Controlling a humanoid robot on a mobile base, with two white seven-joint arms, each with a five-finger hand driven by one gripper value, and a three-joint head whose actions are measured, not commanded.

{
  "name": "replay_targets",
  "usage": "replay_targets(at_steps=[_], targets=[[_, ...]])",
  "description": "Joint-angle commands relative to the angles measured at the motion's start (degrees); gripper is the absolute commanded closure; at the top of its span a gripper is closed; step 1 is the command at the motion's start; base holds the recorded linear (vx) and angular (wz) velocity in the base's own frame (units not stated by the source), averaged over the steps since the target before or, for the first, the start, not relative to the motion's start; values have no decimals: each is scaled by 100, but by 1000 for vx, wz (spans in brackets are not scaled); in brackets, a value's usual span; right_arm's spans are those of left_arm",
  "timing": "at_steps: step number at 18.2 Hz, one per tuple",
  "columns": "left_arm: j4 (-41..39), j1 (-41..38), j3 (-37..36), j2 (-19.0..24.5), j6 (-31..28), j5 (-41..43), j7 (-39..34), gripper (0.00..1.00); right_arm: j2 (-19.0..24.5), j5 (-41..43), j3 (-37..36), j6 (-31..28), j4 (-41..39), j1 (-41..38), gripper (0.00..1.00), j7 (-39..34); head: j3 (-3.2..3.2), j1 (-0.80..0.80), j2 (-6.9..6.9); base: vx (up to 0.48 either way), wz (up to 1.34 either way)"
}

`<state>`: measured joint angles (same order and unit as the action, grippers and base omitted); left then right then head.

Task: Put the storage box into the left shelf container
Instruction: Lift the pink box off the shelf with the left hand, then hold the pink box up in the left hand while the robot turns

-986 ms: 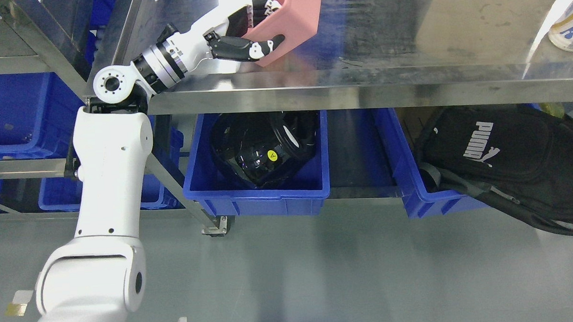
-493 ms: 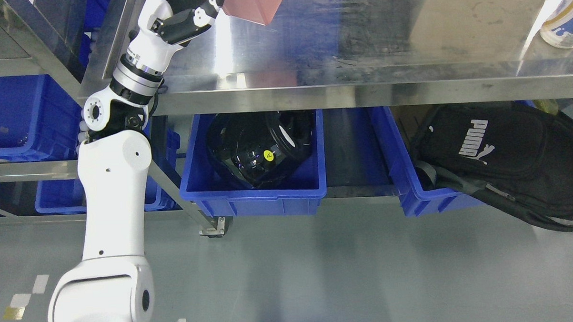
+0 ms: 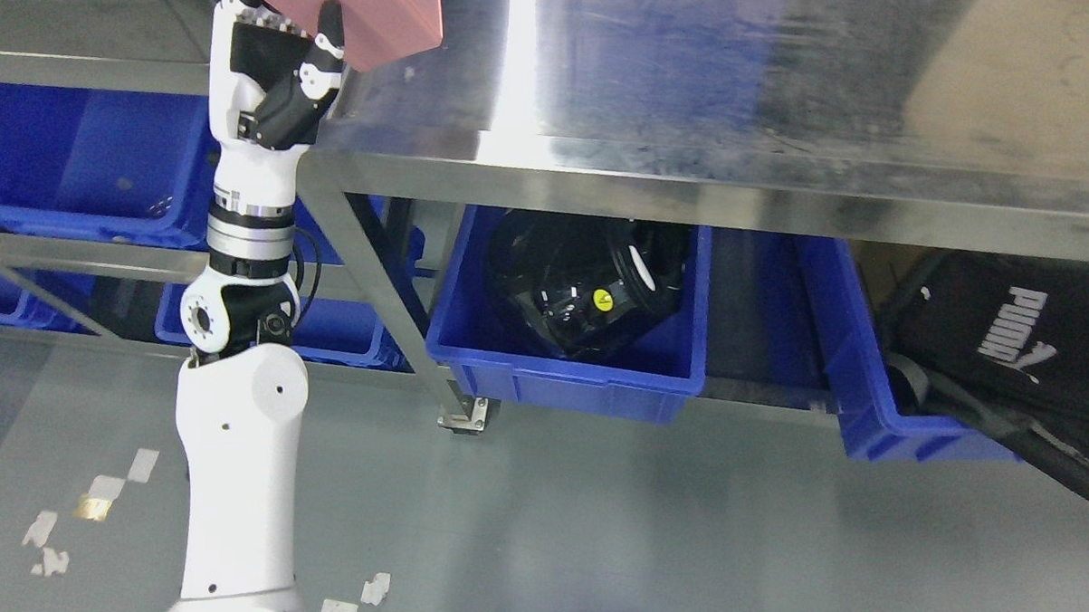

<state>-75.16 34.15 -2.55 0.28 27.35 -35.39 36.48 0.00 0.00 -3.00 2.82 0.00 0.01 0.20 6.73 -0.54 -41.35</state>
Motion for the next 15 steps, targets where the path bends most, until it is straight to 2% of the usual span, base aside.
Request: replay_targets(at_steps=[1, 3, 5, 10, 15], targets=[[-2117, -1400, -1580, 72, 331, 338, -247, 97, -100, 123, 1, 0, -100, 17, 0, -3, 0, 0, 0, 42, 603], [-2117, -1752, -1871, 72, 630, 515, -247, 97, -100, 123, 1, 8, -100, 26, 0, -12, 0, 0, 0, 42, 619], [-2117, -1964, -1811, 72, 832, 524, -247, 97, -100, 123, 1, 0, -100, 26, 0, -3, 0, 0, 0, 45, 641], [-2073, -2561, -556, 72, 930, 524, -290, 97, -100, 123, 1, 0, -100, 26, 0, -3, 0, 0, -1, 51, 709], [-2073, -3212, -378, 72, 1263, 524, -861, 96, -100, 123, 1, 8, -100, 17, 0, -12, 0, 0, -3, 100, 1160]])
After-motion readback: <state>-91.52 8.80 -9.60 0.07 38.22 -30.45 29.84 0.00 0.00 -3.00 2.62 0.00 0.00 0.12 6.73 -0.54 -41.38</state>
